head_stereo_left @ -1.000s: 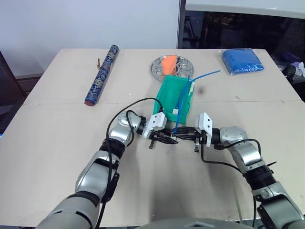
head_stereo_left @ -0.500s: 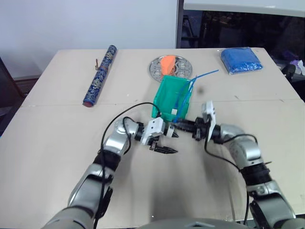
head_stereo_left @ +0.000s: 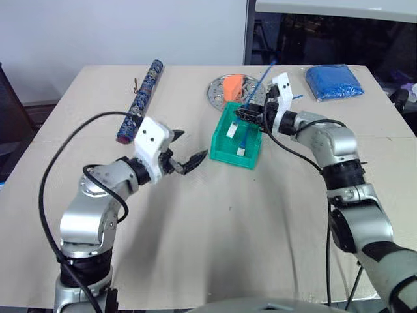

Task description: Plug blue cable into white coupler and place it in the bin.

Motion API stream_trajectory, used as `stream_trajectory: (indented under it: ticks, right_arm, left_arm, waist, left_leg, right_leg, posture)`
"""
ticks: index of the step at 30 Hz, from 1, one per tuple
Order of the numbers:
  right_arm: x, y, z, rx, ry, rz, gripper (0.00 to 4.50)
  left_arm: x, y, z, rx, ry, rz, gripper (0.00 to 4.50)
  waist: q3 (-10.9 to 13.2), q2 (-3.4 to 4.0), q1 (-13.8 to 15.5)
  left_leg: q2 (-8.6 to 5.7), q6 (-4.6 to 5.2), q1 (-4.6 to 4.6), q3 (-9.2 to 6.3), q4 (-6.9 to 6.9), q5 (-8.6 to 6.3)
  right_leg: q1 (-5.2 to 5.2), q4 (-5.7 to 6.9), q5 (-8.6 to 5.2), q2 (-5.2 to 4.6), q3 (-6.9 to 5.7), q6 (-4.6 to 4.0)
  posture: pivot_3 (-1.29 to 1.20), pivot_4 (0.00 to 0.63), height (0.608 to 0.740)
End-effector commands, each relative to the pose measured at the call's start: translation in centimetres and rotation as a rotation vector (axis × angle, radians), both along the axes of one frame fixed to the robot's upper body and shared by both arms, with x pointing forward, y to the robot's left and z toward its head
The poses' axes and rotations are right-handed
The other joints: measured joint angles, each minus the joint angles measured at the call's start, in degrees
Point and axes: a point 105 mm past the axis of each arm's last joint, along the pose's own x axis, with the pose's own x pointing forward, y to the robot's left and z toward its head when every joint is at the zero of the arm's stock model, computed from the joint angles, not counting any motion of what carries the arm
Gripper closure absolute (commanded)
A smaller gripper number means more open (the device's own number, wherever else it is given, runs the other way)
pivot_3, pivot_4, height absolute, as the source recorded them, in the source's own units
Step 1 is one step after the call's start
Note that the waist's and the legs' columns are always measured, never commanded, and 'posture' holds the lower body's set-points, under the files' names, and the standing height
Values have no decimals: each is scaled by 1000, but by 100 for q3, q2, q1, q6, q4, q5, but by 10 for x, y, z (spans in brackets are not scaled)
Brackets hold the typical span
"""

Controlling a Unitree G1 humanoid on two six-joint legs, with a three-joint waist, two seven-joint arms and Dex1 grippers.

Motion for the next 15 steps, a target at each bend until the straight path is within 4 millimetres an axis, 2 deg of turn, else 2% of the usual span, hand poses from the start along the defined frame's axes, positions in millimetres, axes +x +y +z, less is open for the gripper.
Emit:
stream_trajectory:
  ticks: [1, 2, 3, 4, 6, 8, 10, 13, 15]
  right_arm:
    - [19, -28, 35, 31, -178, -180, 1100]
    - [21, -35, 41, 44, -205, -207, 772]
    - [18, -43, 46, 49, -248, -224, 182]
    - [15, -50, 50, 51, -283, -231, 32]
    - [1, -64, 48, 56, -312, -215, 32]
    - [-22, -76, 39, 59, -330, -169, 32]
    - [-45, -86, 25, 64, -333, -125, 32]
    - [-97, -107, -18, 12, -305, 20, 32]
    - [-121, -123, -49, -44, -233, 41, 32]
  left_arm:
    - [-7, -6, 3, 13, -11, -14, 0]
    - [-9, -6, 2, 13, -5, -13, 0]
    - [-11, -5, 0, 14, -3, -12, 0]
    - [-13, -5, -1, 12, -5, -12, 0]
    - [-23, -5, -6, 8, 6, -21, 0]
    - [-33, -1, -20, 30, 44, -3, 0]
    - [-44, 3, -34, 50, 69, 14, 0]
    - [-60, 16, -54, 28, 72, 106, 0]
    - [-73, 21, -68, 9, 92, 148, 0]
  waist:
    - [-2, -2, -5]
    - [-1, -2, -11]
    - [-1, -1, -17]
    - [-1, -1, -18]
    - [-2, -2, -13]
    - [-7, -7, -1]
    - [-8, -7, 5]
    - [-7, -7, 27]
    - [-5, -7, 47]
  left_leg:
    - [0, -5, -18, 4, -2, 2]
    - [-1, -8, -51, 6, 0, 4]
    - [-1, -13, -83, 6, -2, 7]
    - [-1, -14, -89, 6, -8, 7]
    - [-3, -15, -102, 9, -22, 7]
    - [-8, -15, -106, 6, -44, 5]
    - [-18, -13, -102, 10, -65, 5]
    - [-22, -10, -106, 19, -72, 3]
    - [-23, -5, -101, 27, -70, 1]
  right_leg:
    - [-21, 1, 0, -3, 0, -1]
    - [-52, 3, 1, -5, 0, -1]
    - [-77, 10, 3, -7, 0, -2]
    - [-85, 10, 5, -10, 0, -4]
    - [-99, 1, 5, -16, -4, -4]
    - [-104, -8, 4, -30, -19, -5]
    - [-107, -13, 4, -50, -37, -5]
    - [-110, -29, 4, -63, -49, -5]
    - [-103, -35, 4, -67, -48, -5]
  posture:
    - [0, 150, 740]
    - [0, 150, 740]
    - [0, 150, 740]
    - [0, 150, 740]
    - [0, 150, 740]
    - [0, 150, 740]
    - [0, 150, 740]
    - [0, 150, 740]
    - [0, 150, 740]
